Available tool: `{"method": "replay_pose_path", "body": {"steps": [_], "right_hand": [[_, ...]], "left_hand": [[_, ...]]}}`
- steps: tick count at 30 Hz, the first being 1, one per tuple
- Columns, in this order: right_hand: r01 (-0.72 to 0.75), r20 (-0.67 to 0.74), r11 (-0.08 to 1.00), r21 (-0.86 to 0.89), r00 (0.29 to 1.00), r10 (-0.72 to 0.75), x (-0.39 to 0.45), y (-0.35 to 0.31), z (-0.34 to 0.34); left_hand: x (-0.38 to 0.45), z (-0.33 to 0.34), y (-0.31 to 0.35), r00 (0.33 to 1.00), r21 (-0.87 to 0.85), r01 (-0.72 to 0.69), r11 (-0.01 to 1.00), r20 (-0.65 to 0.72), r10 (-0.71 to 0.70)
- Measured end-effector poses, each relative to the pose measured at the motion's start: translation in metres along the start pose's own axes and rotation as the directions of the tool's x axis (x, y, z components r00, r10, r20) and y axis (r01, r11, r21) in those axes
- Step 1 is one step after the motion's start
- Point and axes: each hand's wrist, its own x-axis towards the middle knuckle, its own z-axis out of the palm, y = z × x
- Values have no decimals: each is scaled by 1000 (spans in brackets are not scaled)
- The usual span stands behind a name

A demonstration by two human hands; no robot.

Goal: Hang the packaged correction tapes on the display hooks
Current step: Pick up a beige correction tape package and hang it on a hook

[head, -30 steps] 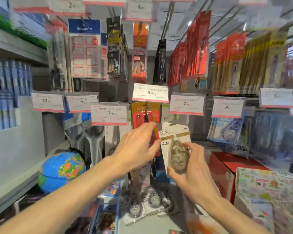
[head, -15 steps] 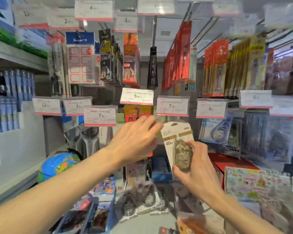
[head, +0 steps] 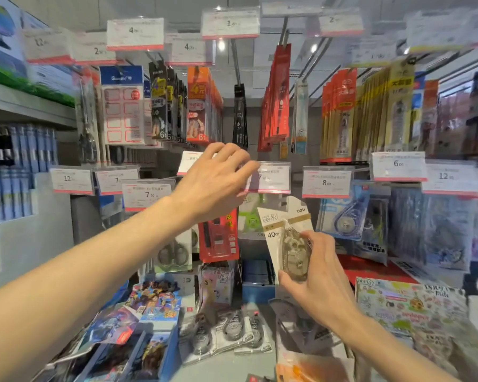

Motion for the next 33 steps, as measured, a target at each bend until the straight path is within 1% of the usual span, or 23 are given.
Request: {"method": "replay_pose_path", "body": {"steps": [2,5,9,13,17,21,25,27,30,33], "right_hand": [[9,7,1000,9,1000,-9,1,-2,1],[11,11,1000,23,1000,-11,7,-8,4],[11,-18,999,47,1000,-10,24,-22,13],[-11,-42,998,58,999,13,39,-32,21],[-70,-33,996,52,997,72,47,-32,26],[-68,-26,997,28,997,69,50,-31,32],[-105,20,992,-67,994,106,53,-31,43],[-160,60,982,-96,984,166,61,-31,48],[-240,129,966,-94,959,251,74,-32,54],[-268,123,963,-31,955,270,81,-27,60]], "left_hand": [[-2,-4,-4,999,-69,1,998,-35,-3],[-3,-10,-9,997,-167,35,985,-65,-47],[0,-11,-11,995,-206,50,977,-72,-66],[0,-10,-12,994,-224,57,973,-74,-76],[-1,-11,-10,995,-234,49,971,-74,-68],[-3,-9,-10,995,-224,51,973,-75,-70],[-3,-6,-7,994,-222,50,974,-87,-71],[-4,-5,-7,992,-218,44,975,-104,-68],[-6,-4,-5,991,-201,38,979,-118,-63],[-8,-2,-2,990,-196,24,980,-133,-51]]}}
